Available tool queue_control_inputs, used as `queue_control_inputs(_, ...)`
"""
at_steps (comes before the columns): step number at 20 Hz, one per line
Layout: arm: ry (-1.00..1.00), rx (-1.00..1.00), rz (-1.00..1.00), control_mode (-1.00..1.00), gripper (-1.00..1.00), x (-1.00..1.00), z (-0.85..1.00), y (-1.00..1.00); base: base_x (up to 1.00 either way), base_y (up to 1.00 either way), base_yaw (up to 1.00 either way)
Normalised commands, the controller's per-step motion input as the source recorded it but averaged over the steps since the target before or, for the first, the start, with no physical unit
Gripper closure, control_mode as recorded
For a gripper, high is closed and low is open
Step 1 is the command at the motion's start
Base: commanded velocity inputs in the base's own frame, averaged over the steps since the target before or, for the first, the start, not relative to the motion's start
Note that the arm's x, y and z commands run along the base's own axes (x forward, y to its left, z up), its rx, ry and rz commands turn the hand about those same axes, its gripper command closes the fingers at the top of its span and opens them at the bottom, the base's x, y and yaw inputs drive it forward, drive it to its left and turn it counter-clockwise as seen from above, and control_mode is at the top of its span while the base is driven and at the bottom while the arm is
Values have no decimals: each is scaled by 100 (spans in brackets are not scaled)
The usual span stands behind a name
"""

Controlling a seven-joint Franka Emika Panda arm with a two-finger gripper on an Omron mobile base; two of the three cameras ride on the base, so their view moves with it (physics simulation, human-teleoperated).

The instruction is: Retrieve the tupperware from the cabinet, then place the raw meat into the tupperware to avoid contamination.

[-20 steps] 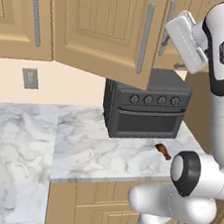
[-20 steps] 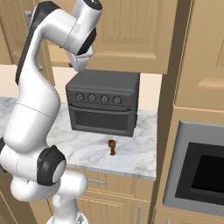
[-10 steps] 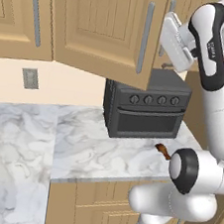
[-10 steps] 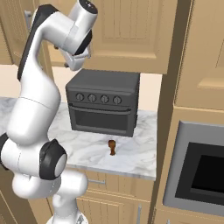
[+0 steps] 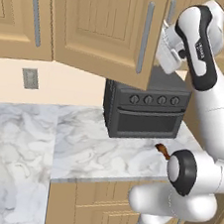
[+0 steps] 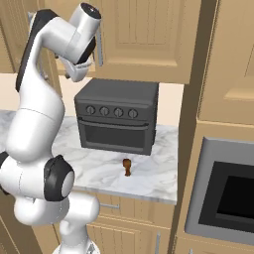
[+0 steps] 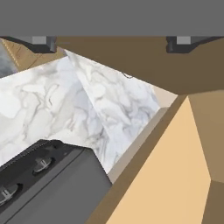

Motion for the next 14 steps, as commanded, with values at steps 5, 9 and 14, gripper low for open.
queue_control_inputs(5, 3, 0, 0, -100, -100, -42, -13, 60, 0, 0, 0)
queue_control_inputs(9, 1, 0, 1, -100, -100, -70, -5, 71, 0, 0, 0)
queue_control_inputs(14, 2, -1, 1, -100, -100, -68, -2, 83, 0, 0, 0)
